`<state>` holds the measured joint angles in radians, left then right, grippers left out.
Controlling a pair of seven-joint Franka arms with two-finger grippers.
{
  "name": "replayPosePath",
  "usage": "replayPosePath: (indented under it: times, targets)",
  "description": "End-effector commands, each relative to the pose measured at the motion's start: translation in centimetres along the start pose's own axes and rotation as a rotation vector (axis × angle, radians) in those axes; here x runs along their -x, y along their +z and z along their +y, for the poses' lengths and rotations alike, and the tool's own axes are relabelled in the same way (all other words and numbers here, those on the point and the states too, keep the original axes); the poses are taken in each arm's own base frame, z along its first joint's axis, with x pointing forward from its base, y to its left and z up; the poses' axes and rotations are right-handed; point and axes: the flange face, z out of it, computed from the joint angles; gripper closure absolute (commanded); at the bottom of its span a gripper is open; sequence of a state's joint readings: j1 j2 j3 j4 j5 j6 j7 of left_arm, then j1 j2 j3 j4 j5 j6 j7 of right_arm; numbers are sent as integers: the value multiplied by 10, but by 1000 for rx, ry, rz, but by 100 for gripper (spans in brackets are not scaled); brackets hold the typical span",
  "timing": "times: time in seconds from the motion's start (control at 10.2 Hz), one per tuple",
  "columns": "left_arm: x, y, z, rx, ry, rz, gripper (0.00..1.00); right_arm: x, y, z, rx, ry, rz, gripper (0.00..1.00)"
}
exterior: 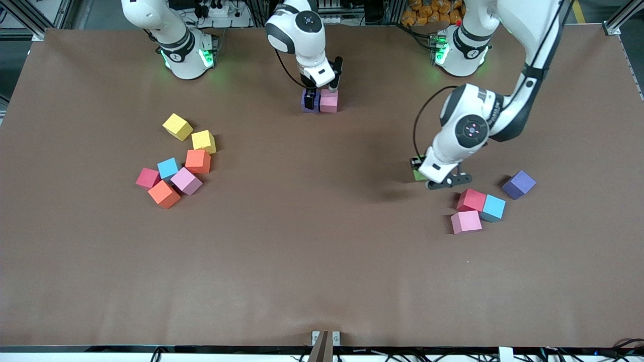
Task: Form number 2 with 11 blocks
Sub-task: 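Grasp the green cube with the left gripper and lift it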
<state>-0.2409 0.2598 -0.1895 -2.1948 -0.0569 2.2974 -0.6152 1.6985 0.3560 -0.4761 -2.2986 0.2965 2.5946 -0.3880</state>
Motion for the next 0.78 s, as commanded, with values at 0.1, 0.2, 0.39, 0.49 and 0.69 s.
replayPosePath:
  times: [0.1, 0.2, 0.39, 0.49, 0.69]
  targets:
    - [23, -23, -36, 125, -262, -69, 100, 15, -46, 46, -68, -7, 6, 0]
    - [29, -27, -37, 134, -357, -74, 100, 23, -54, 67, -81, -8, -1, 0]
    - [47, -33, -18, 134, -539, -67, 100, 42, -66, 106, -112, 50, -24, 0]
    - [58, -32, -8, 135, -612, -63, 100, 64, -70, 150, -114, 136, -36, 0]
    - [82, -17, 14, 151, -748, -45, 100, 107, -73, 229, -112, 279, -37, 0]
